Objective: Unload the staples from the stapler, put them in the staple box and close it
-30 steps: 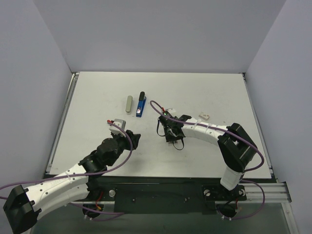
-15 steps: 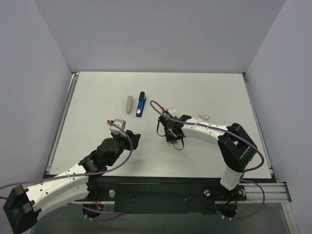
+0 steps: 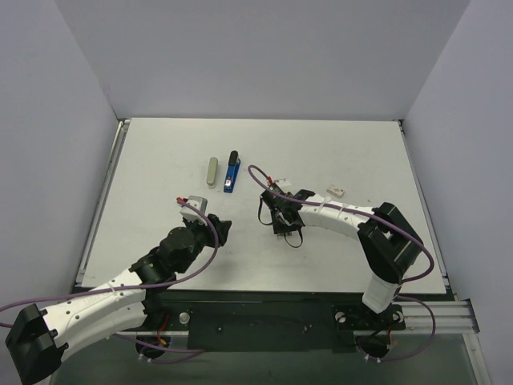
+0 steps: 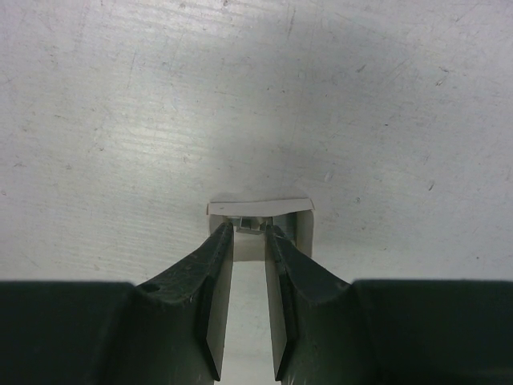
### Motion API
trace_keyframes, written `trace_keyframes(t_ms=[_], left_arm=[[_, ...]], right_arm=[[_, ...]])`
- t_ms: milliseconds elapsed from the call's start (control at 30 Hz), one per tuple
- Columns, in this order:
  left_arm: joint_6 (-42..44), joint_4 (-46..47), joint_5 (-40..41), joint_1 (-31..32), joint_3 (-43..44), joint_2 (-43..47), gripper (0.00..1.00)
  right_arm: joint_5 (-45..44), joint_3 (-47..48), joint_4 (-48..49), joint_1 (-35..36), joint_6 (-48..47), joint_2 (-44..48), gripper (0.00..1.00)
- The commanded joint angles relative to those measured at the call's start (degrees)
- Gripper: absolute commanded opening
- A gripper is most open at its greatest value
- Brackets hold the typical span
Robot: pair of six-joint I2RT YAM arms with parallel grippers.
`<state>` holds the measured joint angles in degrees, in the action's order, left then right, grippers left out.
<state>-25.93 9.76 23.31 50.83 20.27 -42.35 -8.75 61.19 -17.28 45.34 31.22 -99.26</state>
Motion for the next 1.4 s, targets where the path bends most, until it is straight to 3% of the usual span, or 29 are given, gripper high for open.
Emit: trace_keyframes(t_ms=[0,900,1200,1367], left_arm=[[-0.35,2.28,-0.55,-0.38,0.56,-0.02,0.56],[-0.35,2.28,-0.72,-0.38,0.56,-0.19,0.56],[-0.26,2.28,-0.63,-0.38,0.56,-0.19,0.56],[-0.35,2.46,-0.72,-0.38,0.56,-0.37,0.56]], right_arm=[[-1.18,-0.45,-1.18,-0.52,1.30,0.48,0.19],[1.11,-0.28,-1.18,-1.22,2.44,-1.72,0.18],[0.93,-0.11,-1.18,-1.13,2.35,-0.67,0.07],[0.41,0.16,-1.79,-1.22,1.83,1.17,0.06]])
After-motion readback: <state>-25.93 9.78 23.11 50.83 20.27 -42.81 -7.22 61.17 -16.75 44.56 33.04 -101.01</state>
